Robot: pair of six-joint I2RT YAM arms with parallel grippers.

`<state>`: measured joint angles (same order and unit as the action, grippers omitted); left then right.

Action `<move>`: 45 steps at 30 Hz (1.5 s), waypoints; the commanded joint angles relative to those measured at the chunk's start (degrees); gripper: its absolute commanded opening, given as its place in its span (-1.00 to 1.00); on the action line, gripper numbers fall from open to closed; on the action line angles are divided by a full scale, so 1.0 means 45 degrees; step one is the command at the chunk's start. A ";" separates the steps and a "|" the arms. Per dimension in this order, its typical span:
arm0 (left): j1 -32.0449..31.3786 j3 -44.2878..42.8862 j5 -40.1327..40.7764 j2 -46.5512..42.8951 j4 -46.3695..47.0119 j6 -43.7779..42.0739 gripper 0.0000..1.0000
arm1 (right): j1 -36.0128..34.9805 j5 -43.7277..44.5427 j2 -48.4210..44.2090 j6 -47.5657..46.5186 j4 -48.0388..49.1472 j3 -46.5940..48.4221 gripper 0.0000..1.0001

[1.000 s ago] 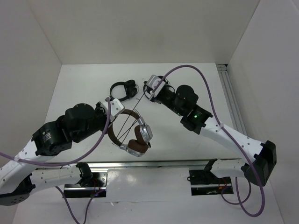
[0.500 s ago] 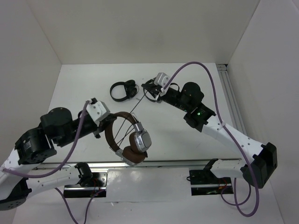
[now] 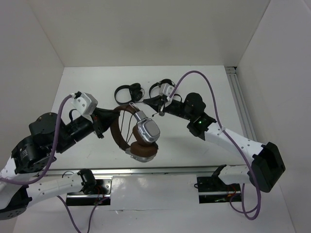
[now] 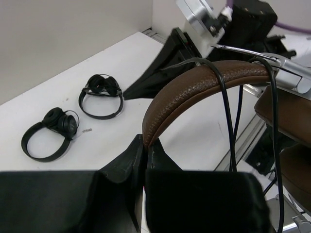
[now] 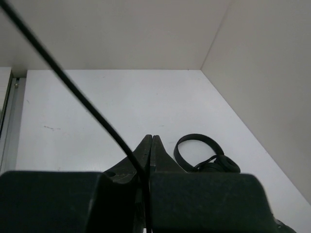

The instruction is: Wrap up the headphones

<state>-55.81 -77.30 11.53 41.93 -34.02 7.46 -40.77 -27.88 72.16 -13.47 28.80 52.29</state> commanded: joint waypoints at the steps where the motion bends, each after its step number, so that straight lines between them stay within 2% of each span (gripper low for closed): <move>1: -0.0078 -0.0500 0.1750 -0.0119 0.2266 0.1640 -1.00 | -0.0137 -0.0406 0.0097 0.0825 0.1586 -0.0466 -1.00; 6: -0.0078 0.0203 0.4287 -0.0393 0.3320 0.2538 -1.00 | -0.0918 0.0002 -0.0019 0.1782 0.3382 -0.2084 -1.00; 10: -0.0078 0.0497 0.4762 -0.0549 0.4511 0.2814 -1.00 | -0.1252 0.0004 -0.0020 0.2505 0.5063 -0.3084 -0.99; 14: -0.0078 -0.0555 0.5269 0.0581 0.4281 0.3107 -1.00 | -0.1934 0.0004 0.0272 0.2858 0.6099 -0.3339 -0.99; 18: -0.0078 -0.1551 0.7020 0.1637 0.3715 0.3457 -1.00 | -0.2675 0.0004 0.0506 0.3208 0.6822 -0.3709 -0.99; 22: -0.0078 -0.1690 0.8352 0.2146 0.3712 0.3460 -1.00 | -0.2970 -0.0113 0.0624 0.3657 0.7642 -0.4021 -0.99; 27: -0.0078 -0.1690 0.8942 0.2654 0.4180 0.3750 -1.00 | -0.3359 -0.0229 0.0858 0.3776 0.7935 -0.4140 -0.99; 32: -0.0078 -0.1573 0.9936 0.2928 0.4884 0.3556 -1.00 | -0.3634 -0.0366 0.1131 0.4360 0.8599 -0.4140 -0.80; 40: -0.0078 -0.1047 1.0737 0.3201 0.4845 0.3673 -1.00 | -0.4317 -0.0620 0.1132 0.5006 0.9985 -0.4510 -0.78; 43: -0.0078 -0.0793 1.1264 0.3201 0.4845 0.3673 -1.00 | -0.4571 -0.0738 0.1132 0.5201 1.0124 -0.4511 -0.51; 45: -0.0078 -0.0792 1.1538 0.3201 0.5098 0.3673 -1.00 | -0.4728 -0.0738 0.1248 0.5201 1.0008 -0.4357 -0.46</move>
<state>-56.47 -79.79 56.77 57.36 -21.74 21.34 -60.14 -28.10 76.95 9.17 69.63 32.80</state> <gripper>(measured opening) 0.123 0.263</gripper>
